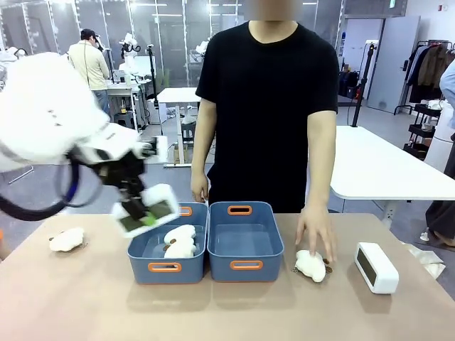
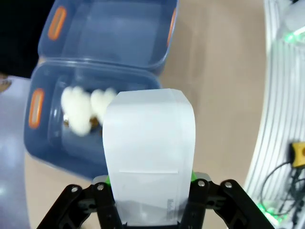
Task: Sort the digital clocks into the basket.
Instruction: Pick up the Digital clock from the table and place it into the empty Plastic storage basket.
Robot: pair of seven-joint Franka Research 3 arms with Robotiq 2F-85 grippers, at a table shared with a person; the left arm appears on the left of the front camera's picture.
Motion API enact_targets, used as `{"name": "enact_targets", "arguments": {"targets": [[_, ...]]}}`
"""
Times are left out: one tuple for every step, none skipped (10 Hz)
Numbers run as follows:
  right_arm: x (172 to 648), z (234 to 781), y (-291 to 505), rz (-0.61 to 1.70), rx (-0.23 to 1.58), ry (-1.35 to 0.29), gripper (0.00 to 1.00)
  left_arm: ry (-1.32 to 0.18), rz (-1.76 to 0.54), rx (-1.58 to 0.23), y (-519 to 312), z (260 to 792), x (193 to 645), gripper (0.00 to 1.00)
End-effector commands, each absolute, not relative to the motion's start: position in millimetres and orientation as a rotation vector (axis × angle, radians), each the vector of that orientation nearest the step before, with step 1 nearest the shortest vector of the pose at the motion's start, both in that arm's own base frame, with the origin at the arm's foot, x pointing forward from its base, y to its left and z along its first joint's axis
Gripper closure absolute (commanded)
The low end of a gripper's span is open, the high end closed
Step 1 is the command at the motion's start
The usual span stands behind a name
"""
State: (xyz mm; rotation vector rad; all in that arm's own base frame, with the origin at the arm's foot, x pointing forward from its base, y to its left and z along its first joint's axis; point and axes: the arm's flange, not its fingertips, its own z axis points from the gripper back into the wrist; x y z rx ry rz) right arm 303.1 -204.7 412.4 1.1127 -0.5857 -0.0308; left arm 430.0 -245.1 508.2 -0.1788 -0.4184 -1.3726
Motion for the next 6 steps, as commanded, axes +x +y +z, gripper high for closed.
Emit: {"name": "enact_targets", "arguments": {"targets": [[303,413,-205,-0.029,1.126,-0.6,0.0,-0.421,-1.335,-0.183,-248,506,453,1.0],[303,413,-205,-0.029,1.126,-0.6,0.0,-0.436,-1.337,-0.172,-251,506,453,1.0],[303,413,-205,-0.029,1.126,-0.6,0.0,-0.45,-1.324,-0.185,-252,504,458,1.0],[303,413,-205,-0.029,1.126,-0.6,0.0,-0.497,-1.308,-0.24,-259,503,466,1.0],[303,413,-205,-0.029,1.126,-0.6,0.0,-0.534,-1.287,-0.272,-274,498,473,1.0],[303,413,-205,-0.029,1.126,-0.6,0.0,-0.574,-1.291,-0.292,-287,493,473,1.0]]}}
